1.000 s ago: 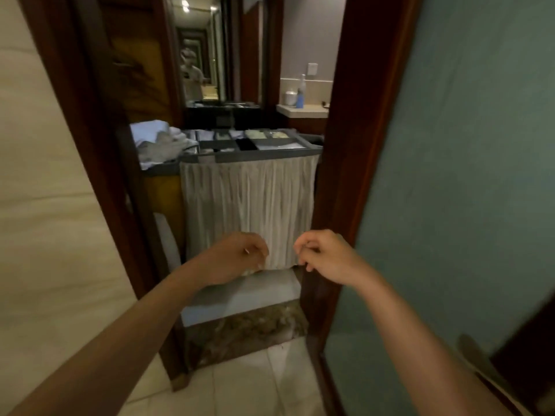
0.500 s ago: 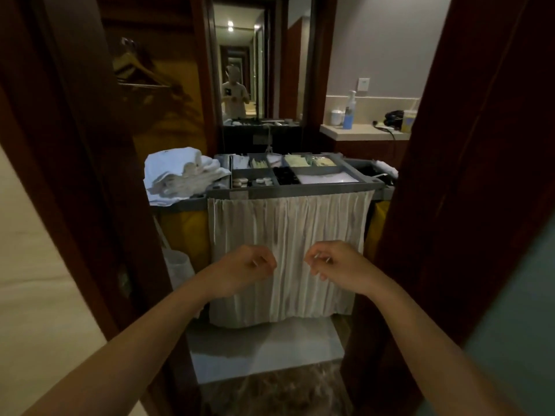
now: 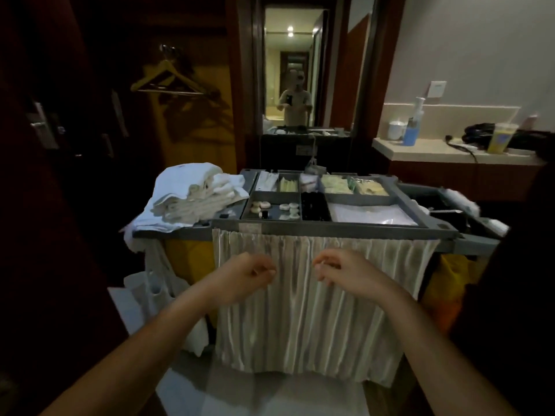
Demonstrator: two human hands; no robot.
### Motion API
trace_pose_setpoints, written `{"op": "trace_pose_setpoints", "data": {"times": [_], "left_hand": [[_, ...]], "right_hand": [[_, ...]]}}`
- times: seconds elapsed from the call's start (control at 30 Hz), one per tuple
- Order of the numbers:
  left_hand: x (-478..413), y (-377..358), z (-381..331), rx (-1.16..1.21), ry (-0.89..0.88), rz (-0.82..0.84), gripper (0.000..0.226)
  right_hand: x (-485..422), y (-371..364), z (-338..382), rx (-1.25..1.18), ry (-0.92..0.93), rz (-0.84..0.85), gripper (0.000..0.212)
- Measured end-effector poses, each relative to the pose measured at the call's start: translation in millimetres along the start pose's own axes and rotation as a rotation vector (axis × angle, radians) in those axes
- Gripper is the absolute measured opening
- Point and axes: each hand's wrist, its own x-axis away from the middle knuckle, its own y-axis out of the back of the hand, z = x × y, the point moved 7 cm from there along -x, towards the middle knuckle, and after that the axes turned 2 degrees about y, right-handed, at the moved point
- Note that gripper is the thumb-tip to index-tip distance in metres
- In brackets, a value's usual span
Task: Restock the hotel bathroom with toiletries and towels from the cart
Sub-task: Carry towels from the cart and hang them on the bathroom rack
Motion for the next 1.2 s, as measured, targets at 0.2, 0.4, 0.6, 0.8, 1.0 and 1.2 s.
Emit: {"op": "trace_pose_setpoints", "data": {"times": [0.2,0.4,0.6,0.8,1.0,1.2], "left_hand": [[-56.9,19.7,41.3,0.041,0.112,-0.04,0.015],[-126.5,44.0,92.1,0.058,0.169,-0.063,0.013],[-196.8,99.2,135.1,0.001,0.115,-0.132,0.011],[-256.0,174.5,168.5,0.018,0.093,-0.205,0.012],[-302.7,219.8,223.8,0.053,0.178,-0.236,0.011],[-339.9,239.8,268.9,0.031,0.272,-0.263,0.014]], "right_hand": [[-83.3,-0.8,-28.4,0.009,0.055,0.118,0.014],[-167.5,-0.4,-50.7,-0.011,0.041,0.154,0.012],[-274.5,11.2,-48.3,-0.018,0.005,0.107,0.013],[-386.5,12.4,-16.6,0.079,0.075,0.077,0.014],[-476.4,3.4,0.9,0.05,0.144,0.137,0.012],[-548.4,-9.0,6.5,0.007,0.204,0.223,0.015]]}}
